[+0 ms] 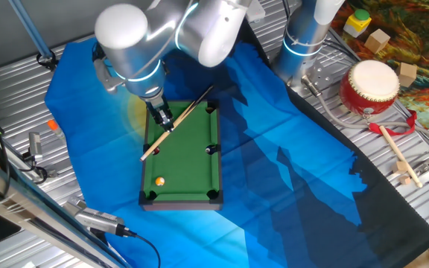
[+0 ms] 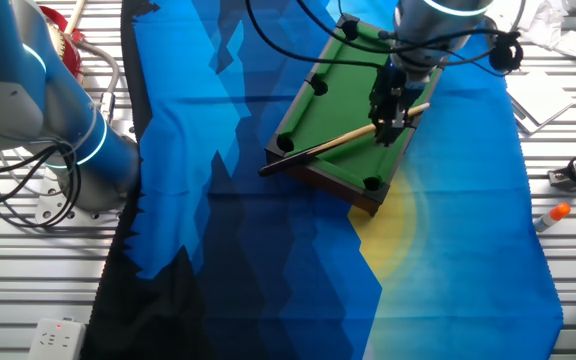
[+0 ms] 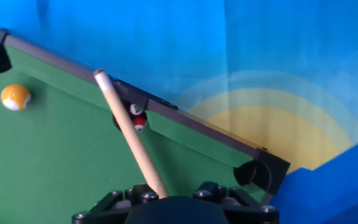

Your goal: Hit the pool ball

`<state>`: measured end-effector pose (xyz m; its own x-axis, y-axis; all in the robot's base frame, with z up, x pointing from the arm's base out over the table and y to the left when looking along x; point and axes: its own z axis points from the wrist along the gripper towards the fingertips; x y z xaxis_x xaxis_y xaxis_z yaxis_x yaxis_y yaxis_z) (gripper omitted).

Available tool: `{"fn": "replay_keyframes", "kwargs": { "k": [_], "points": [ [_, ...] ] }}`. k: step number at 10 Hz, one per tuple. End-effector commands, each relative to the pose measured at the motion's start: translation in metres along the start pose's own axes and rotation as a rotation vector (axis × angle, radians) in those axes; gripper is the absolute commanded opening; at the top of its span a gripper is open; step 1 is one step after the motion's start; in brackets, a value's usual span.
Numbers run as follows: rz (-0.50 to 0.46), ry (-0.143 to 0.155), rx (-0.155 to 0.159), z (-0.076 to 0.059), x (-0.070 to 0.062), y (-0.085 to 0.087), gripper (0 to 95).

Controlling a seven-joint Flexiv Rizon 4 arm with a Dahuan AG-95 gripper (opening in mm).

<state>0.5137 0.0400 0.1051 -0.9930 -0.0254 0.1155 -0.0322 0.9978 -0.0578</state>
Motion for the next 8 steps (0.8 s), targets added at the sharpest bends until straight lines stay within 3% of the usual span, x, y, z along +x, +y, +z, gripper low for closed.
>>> {"fn": "replay_keyframes", "kwargs": {
  "k": [1,5,6,7,8],
  "points": [
    [0.014,-0.003,0.002,0.0032,-0.0008,-0.0005,19.0],
    [0.020,-0.006,0.004,0.0107,-0.0032,0.0000,19.0],
    [0.087,-0.037,0.007,0.0111,-0.0034,0.0001,19.0],
    [0.112,-0.040,0.008,0.0111,-0.0034,0.0001,38.0],
    [0.154,-0.041,0.023,0.0110,-0.0034,0.0001,38.0]
  ]
}}
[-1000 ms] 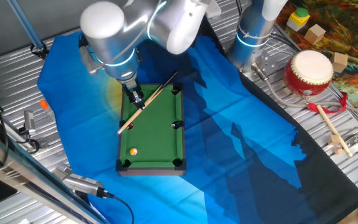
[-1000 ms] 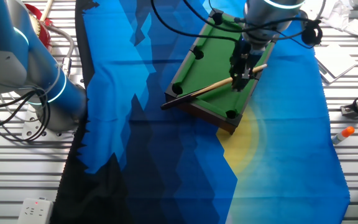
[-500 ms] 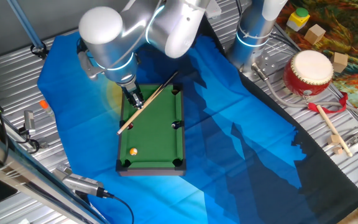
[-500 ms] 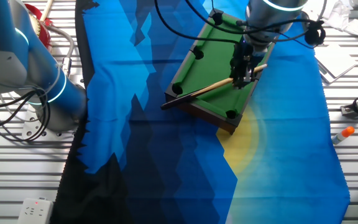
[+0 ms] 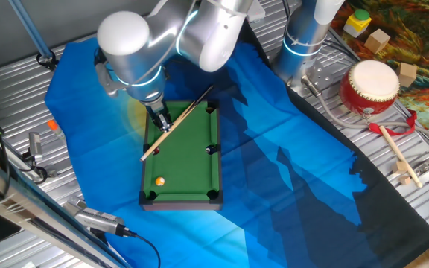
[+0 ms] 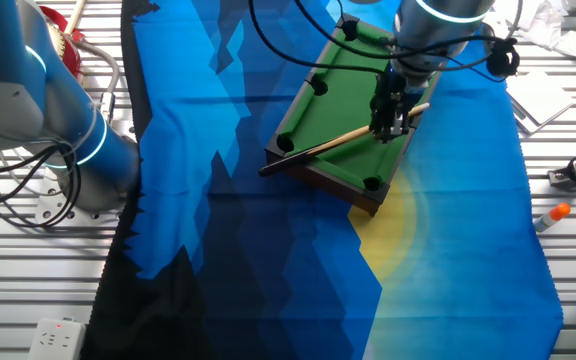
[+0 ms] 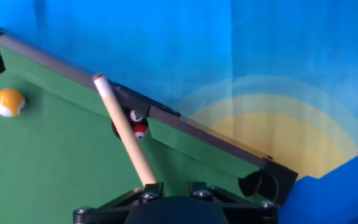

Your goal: Hit the pool ball

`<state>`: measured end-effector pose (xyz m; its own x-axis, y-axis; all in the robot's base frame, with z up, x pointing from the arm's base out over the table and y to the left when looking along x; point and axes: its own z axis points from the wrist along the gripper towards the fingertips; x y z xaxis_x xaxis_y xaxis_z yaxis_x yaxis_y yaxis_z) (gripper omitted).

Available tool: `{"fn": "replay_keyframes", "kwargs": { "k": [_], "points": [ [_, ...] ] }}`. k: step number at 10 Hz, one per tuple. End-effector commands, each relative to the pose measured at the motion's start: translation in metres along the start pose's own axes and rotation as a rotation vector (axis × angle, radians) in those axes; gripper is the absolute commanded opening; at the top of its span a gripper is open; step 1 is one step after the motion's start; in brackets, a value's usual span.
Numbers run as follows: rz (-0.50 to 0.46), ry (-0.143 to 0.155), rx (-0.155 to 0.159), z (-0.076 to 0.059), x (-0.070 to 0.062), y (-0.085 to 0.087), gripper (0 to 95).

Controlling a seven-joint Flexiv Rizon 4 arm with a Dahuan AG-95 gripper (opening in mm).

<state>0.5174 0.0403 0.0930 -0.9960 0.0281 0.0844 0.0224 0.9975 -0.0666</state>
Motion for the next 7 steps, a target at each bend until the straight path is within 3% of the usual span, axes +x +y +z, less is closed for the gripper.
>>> {"fn": "replay_keyframes", "kwargs": {
  "k": [1,5,6,7],
  "points": [
    [0.096,-0.014,0.020,-0.0007,0.0017,-0.0008,38.0],
    [0.070,-0.019,0.020,-0.0022,0.0022,-0.0010,38.0],
    [0.060,-0.020,0.020,-0.0042,0.0029,-0.0012,19.0],
    [0.058,-0.020,0.019,-0.0077,0.0042,-0.0017,19.0]
  ]
}}
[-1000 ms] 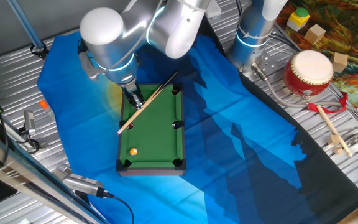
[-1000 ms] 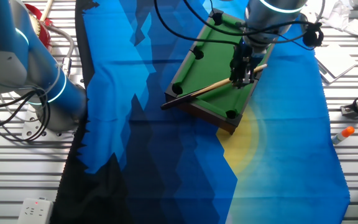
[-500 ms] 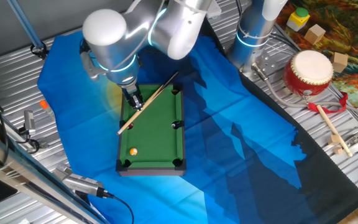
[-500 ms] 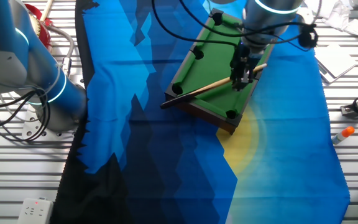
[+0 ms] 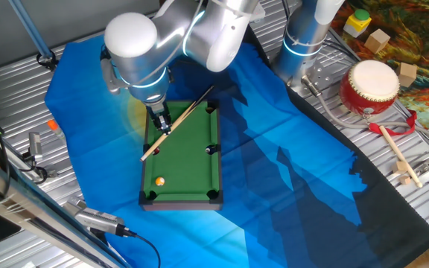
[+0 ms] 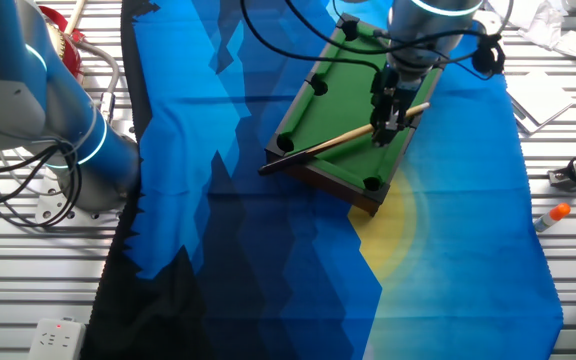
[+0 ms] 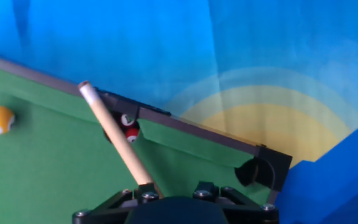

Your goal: Hit the pool ball

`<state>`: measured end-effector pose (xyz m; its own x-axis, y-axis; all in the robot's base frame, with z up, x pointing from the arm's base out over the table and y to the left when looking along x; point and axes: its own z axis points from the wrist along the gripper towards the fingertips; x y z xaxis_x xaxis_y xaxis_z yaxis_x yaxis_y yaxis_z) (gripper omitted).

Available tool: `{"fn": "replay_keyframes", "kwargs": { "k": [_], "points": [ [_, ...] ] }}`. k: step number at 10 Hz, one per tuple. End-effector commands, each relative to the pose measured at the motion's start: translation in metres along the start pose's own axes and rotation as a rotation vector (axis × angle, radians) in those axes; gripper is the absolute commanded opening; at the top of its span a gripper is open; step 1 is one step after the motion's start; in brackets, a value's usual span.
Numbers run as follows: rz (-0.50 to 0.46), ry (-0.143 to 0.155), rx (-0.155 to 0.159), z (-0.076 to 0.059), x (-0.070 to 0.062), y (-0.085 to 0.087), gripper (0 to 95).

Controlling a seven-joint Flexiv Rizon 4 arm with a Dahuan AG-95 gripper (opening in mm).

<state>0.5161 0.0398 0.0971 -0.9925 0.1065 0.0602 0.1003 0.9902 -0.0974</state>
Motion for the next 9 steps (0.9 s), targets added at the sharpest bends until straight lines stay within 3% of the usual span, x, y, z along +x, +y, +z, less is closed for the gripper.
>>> {"fn": "replay_keyframes", "kwargs": {
  "k": [1,9],
  "points": [
    [-0.022,-0.002,-0.006,-0.0072,0.0036,-0.0017,19.0],
    [-0.031,-0.009,-0.002,-0.0135,0.0060,-0.0026,19.0]
  ]
}}
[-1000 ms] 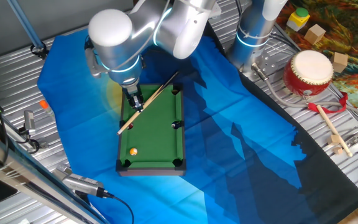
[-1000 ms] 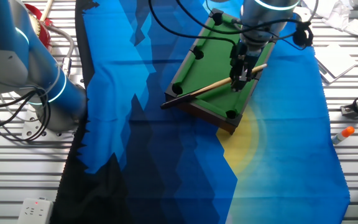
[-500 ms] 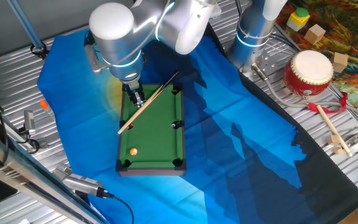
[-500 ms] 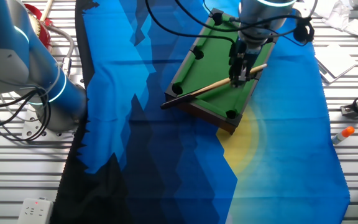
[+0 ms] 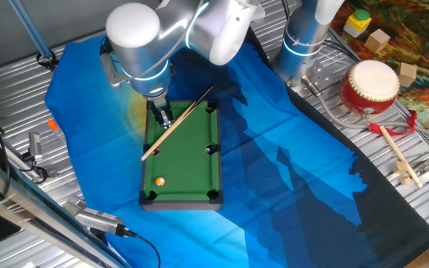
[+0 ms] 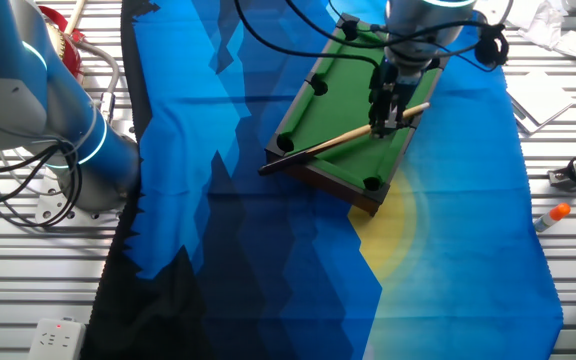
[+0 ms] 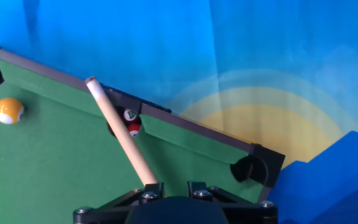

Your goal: Hit the pool ball

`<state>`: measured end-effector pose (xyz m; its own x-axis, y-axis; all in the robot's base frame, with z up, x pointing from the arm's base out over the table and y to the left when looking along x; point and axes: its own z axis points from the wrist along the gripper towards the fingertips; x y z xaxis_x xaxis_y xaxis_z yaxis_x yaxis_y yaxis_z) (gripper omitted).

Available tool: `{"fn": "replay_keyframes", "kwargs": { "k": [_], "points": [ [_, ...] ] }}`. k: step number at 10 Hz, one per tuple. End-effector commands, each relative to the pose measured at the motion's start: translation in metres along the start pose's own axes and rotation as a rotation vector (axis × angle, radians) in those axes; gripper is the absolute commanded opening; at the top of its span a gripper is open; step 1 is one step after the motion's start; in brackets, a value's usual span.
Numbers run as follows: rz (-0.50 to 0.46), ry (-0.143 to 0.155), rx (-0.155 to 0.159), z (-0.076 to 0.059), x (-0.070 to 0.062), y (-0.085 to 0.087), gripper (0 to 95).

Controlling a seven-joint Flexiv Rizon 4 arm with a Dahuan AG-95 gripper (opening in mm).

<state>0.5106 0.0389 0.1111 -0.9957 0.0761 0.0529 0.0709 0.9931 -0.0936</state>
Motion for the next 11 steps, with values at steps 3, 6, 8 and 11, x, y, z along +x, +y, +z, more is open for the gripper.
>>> {"fn": "replay_keyframes", "kwargs": {
  "k": [3,6,8,11],
  "points": [
    [-0.037,0.003,0.004,-0.0001,-0.0002,0.0002,0.0],
    [-0.062,-0.002,0.003,-0.0001,-0.0002,0.0002,0.0],
    [-0.083,-0.005,0.004,-0.0001,-0.0002,0.0002,19.0],
    [-0.109,0.001,0.002,-0.0001,-0.0003,0.0002,19.0]
  ]
}}
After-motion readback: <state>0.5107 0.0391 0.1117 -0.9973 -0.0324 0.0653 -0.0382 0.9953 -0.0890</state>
